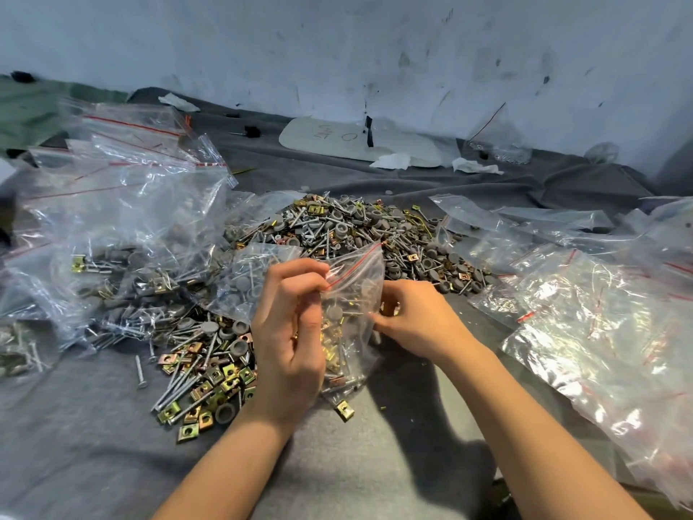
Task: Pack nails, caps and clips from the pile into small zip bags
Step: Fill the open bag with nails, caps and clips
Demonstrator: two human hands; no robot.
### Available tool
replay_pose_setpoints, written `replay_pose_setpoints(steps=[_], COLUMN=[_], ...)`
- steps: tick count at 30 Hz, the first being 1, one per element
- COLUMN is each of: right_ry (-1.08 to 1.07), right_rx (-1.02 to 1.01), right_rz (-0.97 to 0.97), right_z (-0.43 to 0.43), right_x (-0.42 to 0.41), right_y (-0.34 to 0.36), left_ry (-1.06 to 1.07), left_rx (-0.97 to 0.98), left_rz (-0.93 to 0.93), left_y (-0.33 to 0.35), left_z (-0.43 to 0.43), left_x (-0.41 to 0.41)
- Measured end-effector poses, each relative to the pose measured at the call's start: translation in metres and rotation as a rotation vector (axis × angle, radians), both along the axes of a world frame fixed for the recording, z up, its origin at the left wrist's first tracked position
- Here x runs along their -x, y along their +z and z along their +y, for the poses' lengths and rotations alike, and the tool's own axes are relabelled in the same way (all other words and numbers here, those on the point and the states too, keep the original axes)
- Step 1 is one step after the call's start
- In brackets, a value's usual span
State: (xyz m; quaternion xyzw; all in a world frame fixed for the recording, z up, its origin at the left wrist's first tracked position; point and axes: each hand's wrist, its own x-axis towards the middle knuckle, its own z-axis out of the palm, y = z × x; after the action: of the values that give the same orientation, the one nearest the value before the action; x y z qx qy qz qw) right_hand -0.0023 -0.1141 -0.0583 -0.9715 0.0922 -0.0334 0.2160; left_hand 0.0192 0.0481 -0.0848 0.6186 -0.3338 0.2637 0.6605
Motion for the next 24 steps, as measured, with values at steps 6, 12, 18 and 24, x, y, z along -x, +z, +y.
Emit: replay_pose_setpoints(steps=[6, 12, 18, 24], right_ry=[0.024, -0.087, 0.136, 0.153], right_rx=[0.089, -0.305, -0.595, -0.528], right_rz=[-0.079, -0.383, -0.648, -0.604], right_z=[0.018, 0.007, 0.022, 0.022], right_x=[-0.004, -0.002, 0.021, 0.024], right_y=[-0.007, 0.014, 0.053, 0.051], left_ry=[-0.001, -0.031, -0.058, -0.066], left_rx=[-0.003, -0.051, -0.095, -0.089], left_rz=[-0.011, 0.000, -0.034, -0.029], left_y=[-0.001, -0.002, -0.002, -0.005], left_z=[0.001, 0.000, -0.002, -0.003], left_x=[-0.001, -0.001, -0.002, -0.002])
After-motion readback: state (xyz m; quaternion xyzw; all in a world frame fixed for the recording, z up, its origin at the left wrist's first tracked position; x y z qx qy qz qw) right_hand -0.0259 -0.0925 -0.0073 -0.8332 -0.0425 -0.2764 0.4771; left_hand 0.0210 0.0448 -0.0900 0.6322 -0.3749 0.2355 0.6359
